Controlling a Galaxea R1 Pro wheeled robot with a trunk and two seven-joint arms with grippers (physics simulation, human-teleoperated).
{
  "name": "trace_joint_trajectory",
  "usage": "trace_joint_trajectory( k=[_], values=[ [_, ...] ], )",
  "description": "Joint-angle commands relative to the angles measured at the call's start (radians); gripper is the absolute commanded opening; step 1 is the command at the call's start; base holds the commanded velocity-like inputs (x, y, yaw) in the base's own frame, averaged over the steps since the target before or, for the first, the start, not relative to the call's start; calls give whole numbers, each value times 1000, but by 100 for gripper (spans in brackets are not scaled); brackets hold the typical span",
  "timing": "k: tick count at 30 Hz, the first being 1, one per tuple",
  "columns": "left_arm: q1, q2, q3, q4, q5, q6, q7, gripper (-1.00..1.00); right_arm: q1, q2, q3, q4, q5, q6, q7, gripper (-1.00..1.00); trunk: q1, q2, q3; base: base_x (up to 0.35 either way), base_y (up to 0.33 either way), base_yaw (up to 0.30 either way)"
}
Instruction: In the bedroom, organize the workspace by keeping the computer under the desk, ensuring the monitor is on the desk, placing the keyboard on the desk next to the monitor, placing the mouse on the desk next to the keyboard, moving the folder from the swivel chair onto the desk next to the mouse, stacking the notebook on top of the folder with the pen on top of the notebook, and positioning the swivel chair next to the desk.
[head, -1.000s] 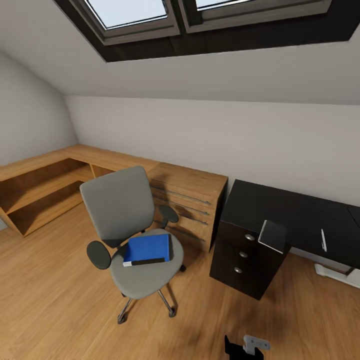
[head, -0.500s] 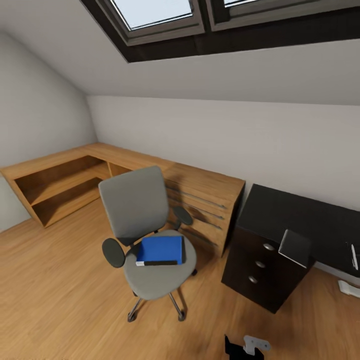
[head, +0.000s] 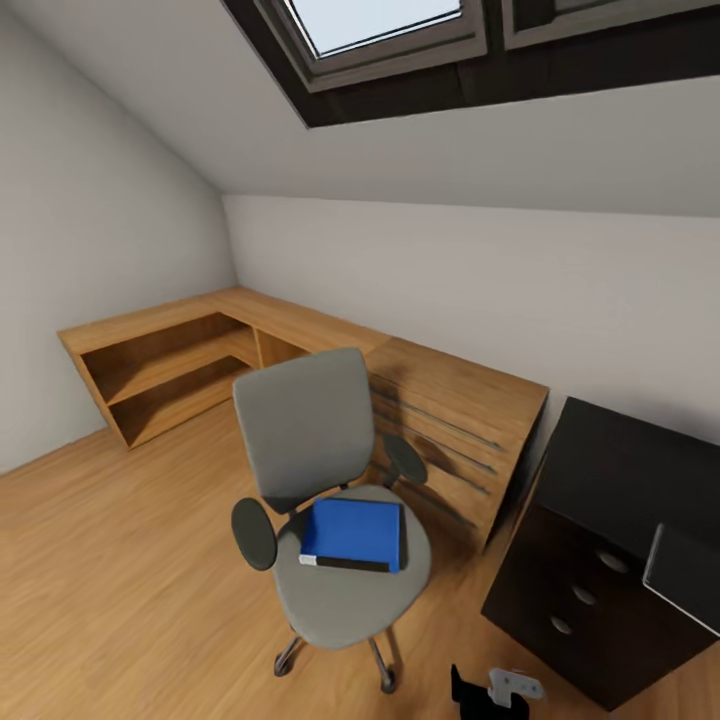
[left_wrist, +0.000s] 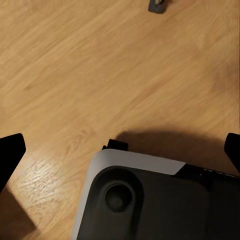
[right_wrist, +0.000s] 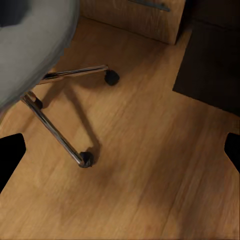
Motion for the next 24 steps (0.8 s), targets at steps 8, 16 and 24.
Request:
trace_joint_trajectory(
  k=[8, 16, 24],
  values=[
    [0, 0, -2, 1, 5, -3, -2, 100, 0, -1, -2, 1, 1, -13, -3, 100, 1, -1, 9, 315, -6, 187],
    [-1, 0, -2, 1, 5, -3, -2, 100, 0, -1, -2, 1, 1, -14, -3, 100, 1, -1, 19, 254, -85, 191],
    [-1, 0, -2, 1, 5, -2, -2, 100, 0, -2, -2, 1, 1, -15, -8, 100, 1, -1, 29, 40, -18, 184]
  ],
)
